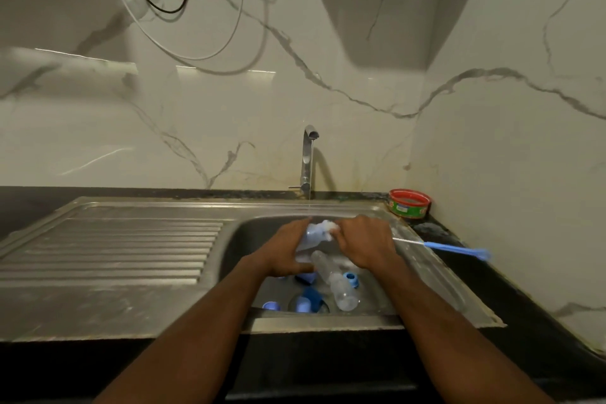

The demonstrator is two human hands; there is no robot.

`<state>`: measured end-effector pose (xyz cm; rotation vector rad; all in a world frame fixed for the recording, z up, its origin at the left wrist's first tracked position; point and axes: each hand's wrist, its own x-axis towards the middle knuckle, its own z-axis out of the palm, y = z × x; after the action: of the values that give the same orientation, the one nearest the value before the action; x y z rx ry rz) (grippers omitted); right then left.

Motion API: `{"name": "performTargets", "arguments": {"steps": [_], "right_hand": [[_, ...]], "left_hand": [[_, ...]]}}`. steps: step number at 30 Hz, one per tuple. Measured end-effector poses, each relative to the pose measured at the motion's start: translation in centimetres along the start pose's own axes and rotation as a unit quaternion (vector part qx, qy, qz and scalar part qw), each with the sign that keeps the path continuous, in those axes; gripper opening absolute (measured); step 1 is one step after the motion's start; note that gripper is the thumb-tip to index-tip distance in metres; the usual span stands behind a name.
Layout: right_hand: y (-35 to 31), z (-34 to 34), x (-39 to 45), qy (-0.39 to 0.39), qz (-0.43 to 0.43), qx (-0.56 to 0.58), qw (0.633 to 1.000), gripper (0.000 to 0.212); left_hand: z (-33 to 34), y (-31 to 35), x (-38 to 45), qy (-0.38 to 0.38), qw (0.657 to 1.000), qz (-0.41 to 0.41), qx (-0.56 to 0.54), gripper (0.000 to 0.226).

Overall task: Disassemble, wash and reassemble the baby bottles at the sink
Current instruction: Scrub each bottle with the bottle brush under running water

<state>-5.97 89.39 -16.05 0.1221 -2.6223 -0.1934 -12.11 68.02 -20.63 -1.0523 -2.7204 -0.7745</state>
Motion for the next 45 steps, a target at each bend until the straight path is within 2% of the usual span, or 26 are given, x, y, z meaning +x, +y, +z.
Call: {"name": "performTargets", "arguments": {"steps": [2,4,6,9,11,12,14,16,18,20,24,25,27,28,30,31,32,34,36,38,40,42,45], "right_hand": [[1.1,0.5,0.0,-0.021,0.040,0.014,0.999,0.034],[1.5,0.6,-0.1,-0.038,0.019,0.024,0.999,0.040],[0.7,0.6,-0.2,-0.038,-0.042,0.055,0.997,0.045],[-1.0,0.2,-0.1,-0.005,-0.132,0.102,0.986,0.039],[-1.4,-0.1,0.0,0.022,-0.152,0.061,0.986,0.034],[-1.4,-0.1,0.0,0.032,-0.144,0.031,0.989,0.033],[-1.0,0.0,-0.1,0.036,-0.091,-0.017,0.995,0.034],[-0.7,0.2,-0.2,0.001,-0.022,-0.026,0.999,0.036],[-0.4,0.4,-0.2,-0.020,0.017,-0.018,0.999,0.037],[-0.2,0.9,-0.1,-0.021,0.005,-0.007,1.000,0.038],[-1.0,1.1,0.1,-0.043,-0.126,0.059,0.989,0.045],[-1.1,1.0,0.1,-0.027,-0.143,0.085,0.986,0.043],[-1.3,0.6,0.1,0.009,-0.155,0.103,0.982,0.038],[-1.3,0.5,0.1,0.023,-0.152,0.086,0.984,0.035],[-1.0,0.7,0.1,0.037,-0.126,0.029,0.991,0.035],[-0.7,0.9,0.0,0.026,-0.100,0.009,0.995,0.036],[-0.5,1.0,0.0,0.007,-0.073,0.001,0.997,0.037],[-0.4,1.2,-0.1,-0.025,-0.034,0.002,0.999,0.040],[-0.4,1.1,0.1,-0.048,-0.027,0.024,0.998,0.042],[-0.3,1.2,0.2,-0.054,-0.045,0.066,0.995,0.045],[0.0,1.3,0.3,-0.036,-0.077,0.088,0.992,0.047],[0.3,1.4,0.3,-0.013,-0.113,0.094,0.989,0.046],[0.0,1.4,0.2,0.027,-0.157,0.028,0.987,0.045]], "left_hand": [[0.6,0.5,0.5,0.023,0.999,0.012,0.037,0.081],[0.6,0.6,0.8,0.105,0.986,0.009,0.128,0.068],[0.1,0.2,0.7,0.172,0.966,0.003,0.191,0.076],[-0.6,-0.4,0.2,0.213,0.956,-0.018,0.203,0.094],[-0.8,-0.9,0.1,0.198,0.965,-0.033,0.169,0.103],[-0.7,-1.0,0.2,0.163,0.978,-0.034,0.128,0.105],[-0.3,-0.8,0.2,0.056,0.997,-0.018,0.042,0.104],[0.4,-0.3,0.5,0.003,0.999,0.004,0.041,0.093],[0.8,0.0,0.9,0.037,0.998,0.020,0.044,0.080],[0.7,-0.1,1.0,0.073,0.994,0.013,0.076,0.074],[-0.4,-0.2,-0.2,0.109,0.959,-0.045,0.256,0.096],[-0.8,-0.1,-0.4,0.132,0.954,-0.053,0.263,0.101],[-0.9,-0.2,-0.3,0.175,0.959,-0.079,0.207,0.110],[-0.9,-0.2,-0.2,0.162,0.969,-0.090,0.162,0.115],[-0.5,-0.3,0.0,0.048,0.993,-0.084,0.063,0.116],[-0.1,-0.2,0.1,-0.025,0.997,-0.067,0.042,0.108],[0.3,-0.2,0.2,-0.065,0.995,-0.048,0.052,0.097],[1.0,-0.5,0.5,-0.034,0.996,-0.027,0.078,0.082],[0.8,-0.7,0.8,0.063,0.993,-0.008,0.097,0.074],[0.0,-0.5,0.4,0.136,0.984,0.019,0.115,0.082],[-0.8,-0.1,-0.2,0.179,0.978,0.015,0.107,0.106],[-0.9,0.3,-0.5,0.185,0.978,-0.025,0.096,0.126],[-0.3,-0.1,-0.3,0.097,0.989,-0.078,0.073,0.129]]}}
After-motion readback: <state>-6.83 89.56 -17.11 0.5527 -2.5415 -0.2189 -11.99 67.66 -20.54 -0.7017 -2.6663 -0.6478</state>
